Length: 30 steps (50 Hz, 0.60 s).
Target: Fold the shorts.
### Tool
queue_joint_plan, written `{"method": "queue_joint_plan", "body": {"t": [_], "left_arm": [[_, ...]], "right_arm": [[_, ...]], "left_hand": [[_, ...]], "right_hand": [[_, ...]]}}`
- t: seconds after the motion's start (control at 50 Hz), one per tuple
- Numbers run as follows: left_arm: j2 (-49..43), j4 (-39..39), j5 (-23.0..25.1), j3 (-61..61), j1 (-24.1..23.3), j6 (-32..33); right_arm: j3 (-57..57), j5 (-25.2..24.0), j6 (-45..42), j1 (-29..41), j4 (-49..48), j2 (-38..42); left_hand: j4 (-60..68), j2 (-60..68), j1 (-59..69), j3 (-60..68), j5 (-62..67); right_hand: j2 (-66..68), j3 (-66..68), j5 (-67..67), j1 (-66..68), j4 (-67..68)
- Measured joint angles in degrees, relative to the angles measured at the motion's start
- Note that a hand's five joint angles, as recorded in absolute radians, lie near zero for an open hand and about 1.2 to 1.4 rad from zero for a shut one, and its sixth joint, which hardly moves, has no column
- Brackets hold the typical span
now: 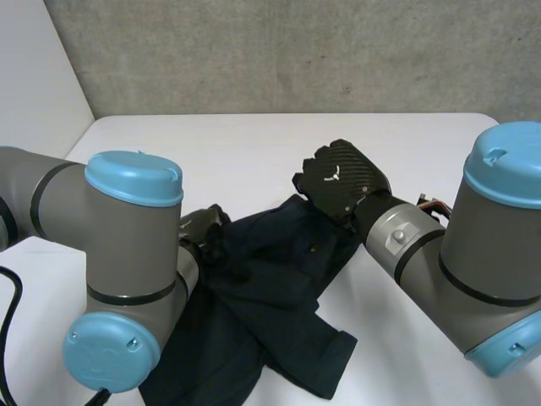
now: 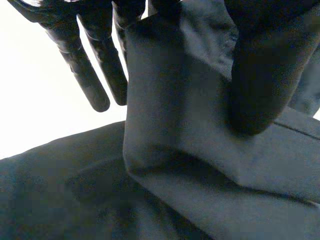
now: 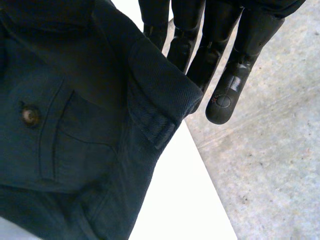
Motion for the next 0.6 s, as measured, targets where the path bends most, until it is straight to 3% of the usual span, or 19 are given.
{"method": "queue_joint_plan", "body": {"t": [0.16,0.22,0.36,0.48,0.52,0.54,0.6], "left_arm": [[-2.69,2.12,-0.97,0.56,2.60,0.12],[-4.23,2.66,-0.80,1.67,4.00,0.44],[-5.94,2.80,-0.19,6.79,5.95,4.85],[-7.62,4.90,6.62,28.24,8.52,26.01],[-7.69,5.62,7.53,30.55,8.60,27.97],[-7.65,8.75,10.48,37.54,8.72,33.82],[-6.97,14.07,14.09,43.42,8.55,39.20]], "right_arm": [[2.43,0.12,0.44,0.04,-0.32,-0.42],[2.38,0.07,0.50,-0.09,-0.46,-0.05],[-1.62,0.57,0.23,-0.33,-2.53,2.73],[-18.42,4.40,1.98,-2.18,-15.66,8.97],[-19.83,4.69,2.38,-2.33,-17.69,9.29],[-23.66,5.40,3.94,-2.80,-25.10,9.89],[-25.92,5.84,5.86,-3.11,-33.06,9.95]], "left_hand": [[17.07,17.16,15.81,17.01,15.93],[30.09,30.16,28.41,29.92,28.27],[35.20,34.82,29.36,34.42,30.81],[35.21,34.89,29.36,34.42,30.81],[35.21,34.89,29.36,34.42,30.81],[35.21,34.89,29.36,34.42,30.81],[35.21,34.89,29.36,34.53,30.82]], "right_hand": [[0.00,0.00,0.00,0.00,0.00],[0.00,0.00,-0.01,0.00,0.00],[0.00,0.00,-0.02,0.00,0.04],[0.00,0.00,-0.01,0.00,0.26],[0.00,0.00,-0.01,0.00,0.26],[0.06,0.00,-0.01,0.00,0.26],[0.06,0.00,0.00,0.00,0.26]]}}
